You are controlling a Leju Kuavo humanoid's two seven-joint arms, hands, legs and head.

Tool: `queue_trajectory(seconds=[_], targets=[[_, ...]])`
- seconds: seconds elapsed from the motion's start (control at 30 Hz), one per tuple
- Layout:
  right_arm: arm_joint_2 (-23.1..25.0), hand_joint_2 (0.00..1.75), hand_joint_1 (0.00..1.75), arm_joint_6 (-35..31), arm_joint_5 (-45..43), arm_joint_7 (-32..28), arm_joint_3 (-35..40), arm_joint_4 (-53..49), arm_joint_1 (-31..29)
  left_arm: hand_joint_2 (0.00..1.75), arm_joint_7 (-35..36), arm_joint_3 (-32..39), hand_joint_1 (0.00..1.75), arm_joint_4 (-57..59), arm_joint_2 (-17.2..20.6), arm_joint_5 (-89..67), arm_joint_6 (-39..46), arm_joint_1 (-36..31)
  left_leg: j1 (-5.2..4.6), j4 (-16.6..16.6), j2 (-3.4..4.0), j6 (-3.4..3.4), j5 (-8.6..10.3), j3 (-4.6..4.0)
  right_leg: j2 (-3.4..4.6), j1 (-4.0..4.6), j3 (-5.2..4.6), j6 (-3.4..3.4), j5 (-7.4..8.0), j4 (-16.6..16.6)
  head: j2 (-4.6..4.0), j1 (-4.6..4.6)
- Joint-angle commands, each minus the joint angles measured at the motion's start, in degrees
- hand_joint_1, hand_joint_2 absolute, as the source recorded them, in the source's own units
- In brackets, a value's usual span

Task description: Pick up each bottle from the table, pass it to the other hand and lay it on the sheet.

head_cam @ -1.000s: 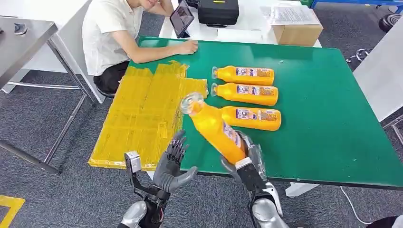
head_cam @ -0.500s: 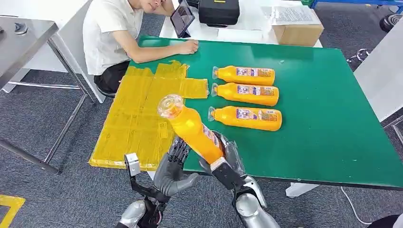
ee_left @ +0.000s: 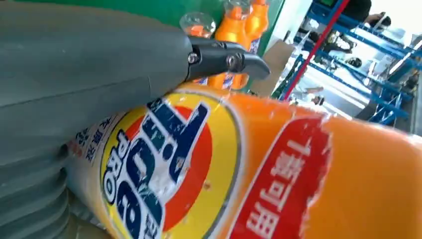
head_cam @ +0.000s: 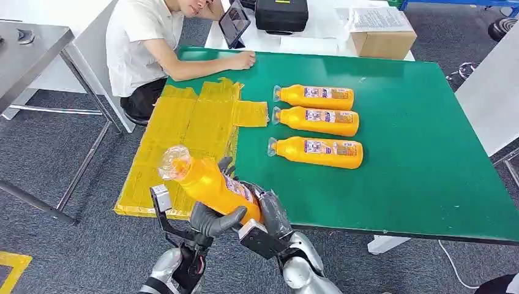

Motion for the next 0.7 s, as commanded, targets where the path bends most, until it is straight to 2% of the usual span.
queue_trajectory(seconds=[0.03, 0.1, 0.13, 0.17, 0.2, 0.23, 0.3, 0.47, 0.5, 0.7], targets=[[-0.16, 1.75, 1.48, -1.01, -0.45, -0.40, 5.72, 5.53, -0.36, 1.75, 0.78, 3.60, 0.00, 6.75, -1.05, 3.31, 1.96, -5.82, 0.07, -0.07, -0.16, -0.10, -0.01, 0.20, -0.14, 0.06, 0.24, -0.11, -0.06, -0.08, 0.00, 0.00], [-0.19, 1.75, 1.45, -0.41, -1.33, -0.35, 5.63, 5.88, -0.47, 1.75, 0.52, 3.51, 0.00, 4.95, -1.23, 5.39, -2.19, -4.95, 0.05, -0.05, -0.09, -0.08, -0.02, 0.16, -0.07, 0.05, 0.18, -0.09, -0.05, -0.05, 0.00, 0.00], [0.07, 1.75, 1.40, 0.54, -2.27, -0.50, 5.08, 6.50, -0.56, 1.75, 1.51, 3.38, 0.12, 2.55, -1.16, 7.21, -4.96, -3.82, 0.08, -0.07, -0.09, -0.12, -0.07, 0.28, -0.06, 0.08, 0.30, -0.13, -0.09, -0.07, 0.00, 0.02], [0.20, 1.75, 1.38, 0.99, -2.48, -0.74, 4.81, 6.75, -0.63, 1.75, 1.47, 3.17, 1.59, 1.26, -1.07, 7.15, -5.87, -3.31, 0.08, -0.02, -0.03, -0.10, -0.07, 0.20, -0.02, 0.08, 0.22, -0.10, -0.07, -0.04, 0.00, 0.00], [0.37, 1.75, 1.26, 1.50, -2.54, -0.95, 4.62, 6.96, -0.60, 1.75, 1.75, 3.19, 1.75, 0.05, -1.09, 8.00, -7.79, -2.81, 0.07, -0.03, -0.05, -0.08, -0.05, 0.15, -0.03, 0.07, 0.16, -0.08, -0.06, -0.03, 0.00, 0.00], [0.48, 1.75, 1.05, 1.97, -2.58, -0.97, 4.52, 7.01, -0.52, 1.75, 1.94, 3.35, 1.75, -0.38, -1.16, 8.27, -8.22, -2.59, 0.08, -0.03, -0.08, -0.11, -0.09, 0.28, -0.05, 0.09, 0.29, -0.12, -0.11, -0.03, 0.00, 0.00], [0.66, 1.75, 0.14, 3.07, -2.44, -1.03, 4.50, 6.99, 0.00, 1.75, 1.45, 3.95, 1.75, -2.05, -1.46, 8.49, -10.02, -1.81, 0.07, -0.02, -0.04, -0.07, -0.04, 0.12, -0.03, 0.07, 0.13, -0.07, -0.05, -0.03, 0.00, -0.02], [0.70, 1.75, 0.14, 3.25, -2.26, -0.91, 4.68, 7.00, 0.37, 1.75, 1.28, 4.26, 1.75, -2.93, -1.61, 8.47, -10.39, -1.33, 0.09, -0.02, -0.11, -0.09, -0.07, 0.20, -0.09, 0.08, 0.21, -0.10, -0.10, -0.03, 0.00, 0.00], [0.72, 1.75, 0.00, 3.30, -2.22, -0.87, 4.63, 7.00, 0.39, 1.75, 1.26, 4.29, 1.75, -2.82, -1.58, 8.33, -10.49, -1.36, 0.08, -0.03, -0.12, -0.09, -0.08, 0.24, -0.10, 0.08, 0.25, -0.10, -0.11, -0.03, 0.00, 0.00], [1.04, 1.75, 0.00, 0.64, -1.50, -1.56, 3.27, 5.00, 2.46, 1.75, 0.52, 7.33, 1.75, -4.85, -2.28, 9.24, -9.62, -0.57, 0.12, 0.00, -0.18, -0.12, -0.09, 0.22, -0.16, 0.11, 0.25, -0.13, -0.14, -0.04, 0.00, 0.02]])
